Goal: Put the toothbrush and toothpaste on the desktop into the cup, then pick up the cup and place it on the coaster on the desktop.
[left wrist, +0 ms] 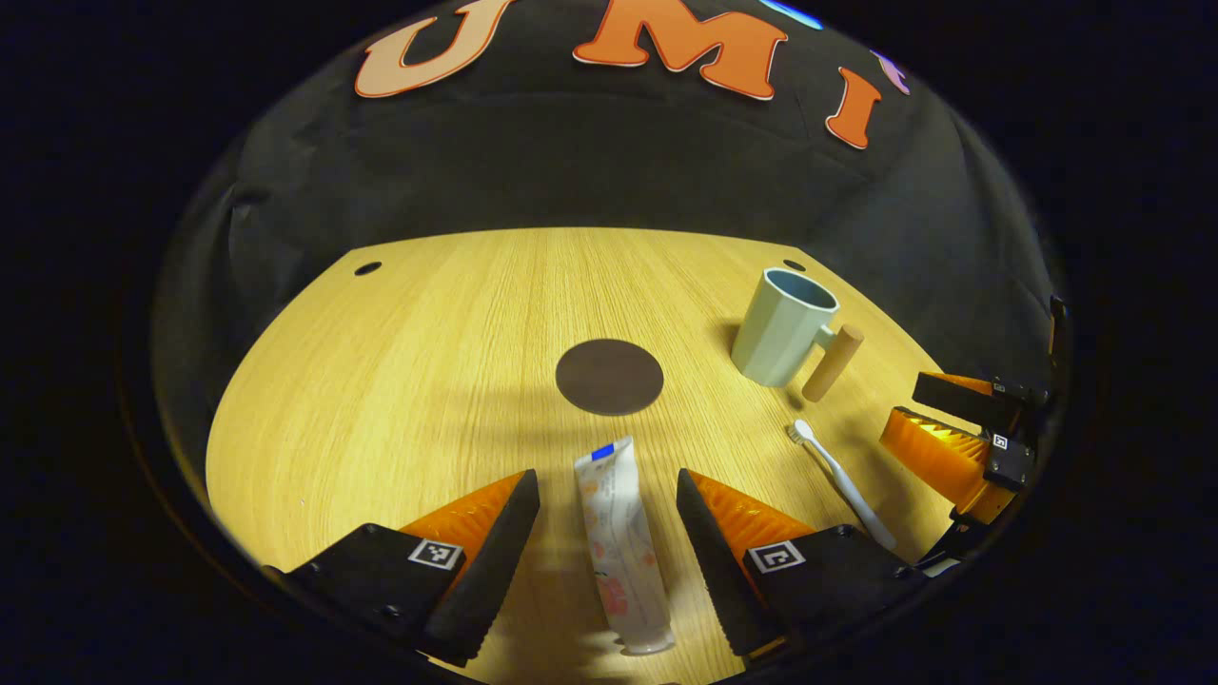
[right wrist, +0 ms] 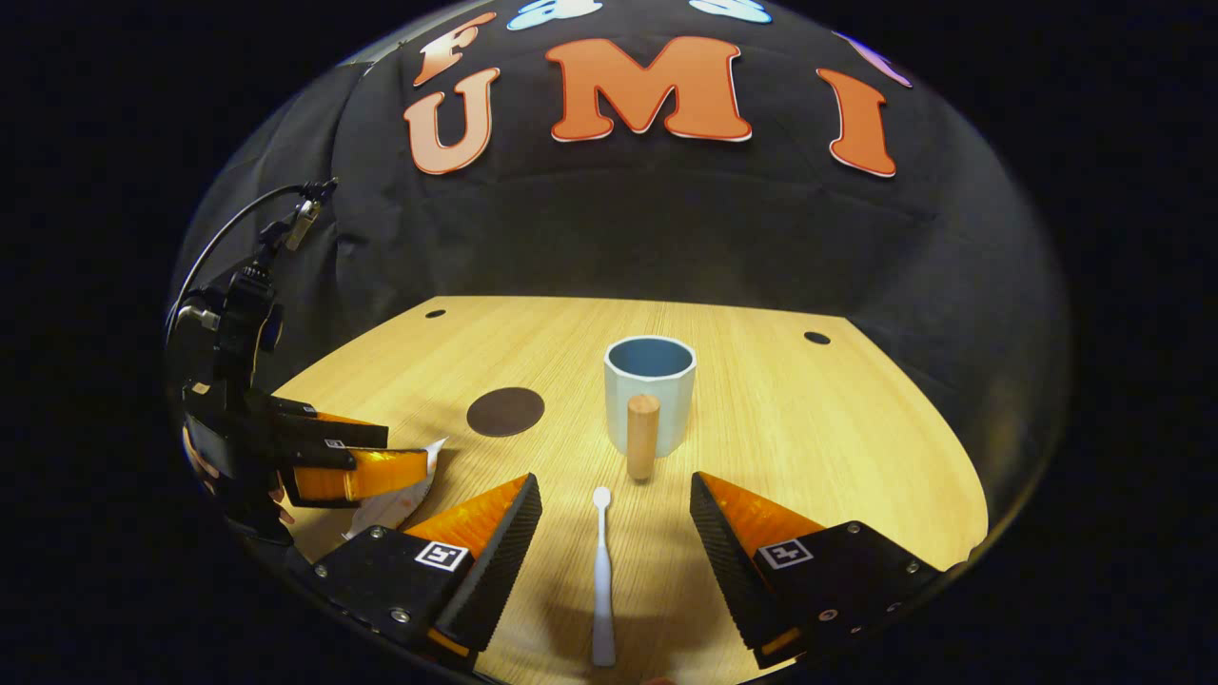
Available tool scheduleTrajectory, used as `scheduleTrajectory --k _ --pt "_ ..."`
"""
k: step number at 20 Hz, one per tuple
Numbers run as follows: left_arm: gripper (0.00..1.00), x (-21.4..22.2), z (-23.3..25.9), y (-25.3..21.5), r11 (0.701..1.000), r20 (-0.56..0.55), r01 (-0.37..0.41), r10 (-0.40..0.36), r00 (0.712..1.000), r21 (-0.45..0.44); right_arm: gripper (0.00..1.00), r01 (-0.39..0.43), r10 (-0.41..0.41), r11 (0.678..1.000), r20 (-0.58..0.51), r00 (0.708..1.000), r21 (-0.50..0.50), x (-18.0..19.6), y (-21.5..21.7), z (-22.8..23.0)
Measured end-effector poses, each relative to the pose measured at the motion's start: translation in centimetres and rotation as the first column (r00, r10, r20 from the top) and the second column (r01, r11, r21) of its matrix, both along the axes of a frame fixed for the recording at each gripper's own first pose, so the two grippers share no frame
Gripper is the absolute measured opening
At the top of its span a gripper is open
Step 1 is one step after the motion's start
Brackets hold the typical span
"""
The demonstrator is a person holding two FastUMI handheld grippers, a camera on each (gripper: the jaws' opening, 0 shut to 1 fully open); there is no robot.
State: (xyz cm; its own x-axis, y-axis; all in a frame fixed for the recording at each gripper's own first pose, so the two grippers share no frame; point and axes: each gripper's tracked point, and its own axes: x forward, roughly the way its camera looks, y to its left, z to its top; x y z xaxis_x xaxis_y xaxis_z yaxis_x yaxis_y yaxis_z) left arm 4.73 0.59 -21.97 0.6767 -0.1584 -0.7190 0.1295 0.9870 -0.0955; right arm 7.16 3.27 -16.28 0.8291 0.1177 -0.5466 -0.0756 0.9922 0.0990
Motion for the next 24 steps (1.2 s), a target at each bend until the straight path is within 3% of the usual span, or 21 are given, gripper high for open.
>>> scheduleTrajectory --k 1,3,4,8,10,11,12,14,19,20,21,24 --pt "0.96 -0.1 -0.3 -0.5 1.0 -0.014 0.013 -0.013 1.0 -0.003 0.94 -0.006 0.006 1.0 -0.018 1.0 0.002 0.0 0.3 -0.5" --pt "0.87 -1.5 -1.8 -1.3 0.999 -0.104 0.017 -0.019 0.994 -0.029 0.94 -0.015 0.015 1.0 -0.043 0.999 0.001 -0.2 0.4 -0.8" --pt "0.77 -1.6 -2.3 -1.2 0.999 -0.12 0.008 -0.012 0.993 -0.032 0.94 -0.019 0.019 1.0 -0.052 0.998 0.0 -0.3 0.6 -1.2" --pt "0.74 -1.8 -2.5 -0.6 1.0 -0.119 -0.004 0.005 0.993 0.011 0.94 -0.031 0.031 0.999 -0.098 0.995 0.008 -0.8 1.0 -2.4" --pt "0.52 -2.1 -1.6 0.0 0.999 -0.121 -0.02 0.025 0.992 0.043 0.93 -0.045 0.047 0.999 -0.121 0.991 0.015 -1.1 1.3 -3.0" --pt "0.5 -1.9 -2.5 0.0 0.999 -0.126 -0.029 0.035 0.991 0.045 0.89 -0.051 0.053 0.998 -0.135 0.989 0.02 -1.3 1.7 -3.4" --pt "0.41 -1.9 -2.4 0.1 0.998 -0.124 -0.042 0.048 0.991 0.044 0.85 -0.061 0.064 0.998 -0.157 0.986 0.025 -1.6 2.0 -3.9" --pt "0.22 -1.6 -2.5 -0.4 0.999 -0.125 -0.044 0.044 0.991 -0.004 0.79 -0.061 0.065 0.998 -0.185 0.981 0.028 -1.9 2.2 -4.5" --pt "0.15 -1.3 -2.3 -0.4 0.999 -0.112 -0.041 0.039 0.993 -0.021 0.69 -0.055 0.07 0.997 -0.263 0.962 0.062 -2.2 2.5 -6.4" --pt "0.15 -1.2 -2.2 -0.4 0.999 -0.109 -0.046 0.044 0.993 -0.022 0.63 -0.05 0.064 0.997 -0.271 0.96 0.058 -2.1 2.4 -6.6" --pt "0.15 -1.3 -2.3 -0.5 0.999 -0.106 -0.049 0.047 0.993 -0.016 0.66 -0.046 0.057 0.998 -0.278 0.959 0.047 -2.2 2.2 -7.2" --pt "0.15 -1.3 -2.1 -0.6 0.999 -0.086 -0.053 0.052 0.995 -0.004 0.61 -0.047 0.052 0.999 -0.282 0.958 0.025 -2.1 1.9 -7.6"
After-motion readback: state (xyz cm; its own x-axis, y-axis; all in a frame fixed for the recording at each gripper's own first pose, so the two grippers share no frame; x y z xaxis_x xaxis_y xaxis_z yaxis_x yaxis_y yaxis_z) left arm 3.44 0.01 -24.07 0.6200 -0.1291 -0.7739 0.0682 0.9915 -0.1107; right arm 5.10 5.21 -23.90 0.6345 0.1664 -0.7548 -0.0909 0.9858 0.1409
